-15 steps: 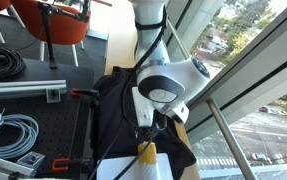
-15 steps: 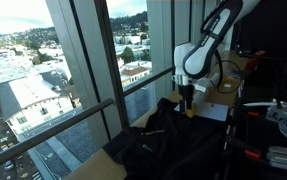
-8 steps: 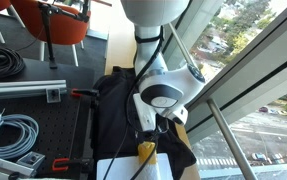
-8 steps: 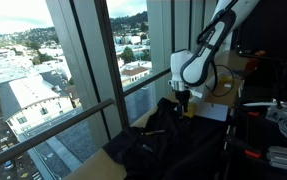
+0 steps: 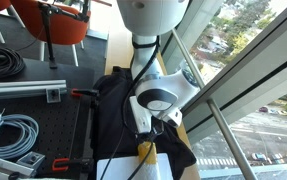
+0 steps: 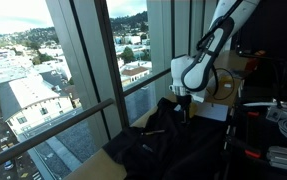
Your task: Close the zipper of the black vest
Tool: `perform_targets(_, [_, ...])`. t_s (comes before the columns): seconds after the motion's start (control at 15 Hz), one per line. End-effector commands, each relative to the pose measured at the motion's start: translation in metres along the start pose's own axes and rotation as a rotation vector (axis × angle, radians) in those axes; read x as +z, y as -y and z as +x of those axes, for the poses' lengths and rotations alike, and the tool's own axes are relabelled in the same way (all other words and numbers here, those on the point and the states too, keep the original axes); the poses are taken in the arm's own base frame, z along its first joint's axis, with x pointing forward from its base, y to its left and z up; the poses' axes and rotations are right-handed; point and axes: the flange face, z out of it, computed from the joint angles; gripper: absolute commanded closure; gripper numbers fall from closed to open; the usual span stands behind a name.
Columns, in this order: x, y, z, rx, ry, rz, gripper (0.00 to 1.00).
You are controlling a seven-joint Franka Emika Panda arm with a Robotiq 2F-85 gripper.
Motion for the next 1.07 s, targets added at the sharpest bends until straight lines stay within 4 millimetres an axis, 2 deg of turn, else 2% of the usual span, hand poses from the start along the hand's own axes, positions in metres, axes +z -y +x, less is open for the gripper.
perform_targets(0.0, [0.0035, 0.0001, 0.0023, -0.012, -0.018, -0.016, 0.00])
perform_targets(0.07, [0.0041, 0.0000, 0.0031, -0.011, -0.018, -0.016, 0.10])
perform_targets(0.13, [0.0047, 0.0002, 0.0035, -0.010, -0.017, -0.016, 0.26])
perform_targets(0.73, [0.0054, -0.0018, 0.0055, -0.012, -0.018, -0.020, 0.95])
perform_targets(0.8, [0.0048, -0.0021, 0.0057, -0.012, -0.019, -0.021, 0.99])
perform_targets(1.0, [0.0038, -0.0033, 0.0062, -0.013, -0.020, -0.027, 0.99])
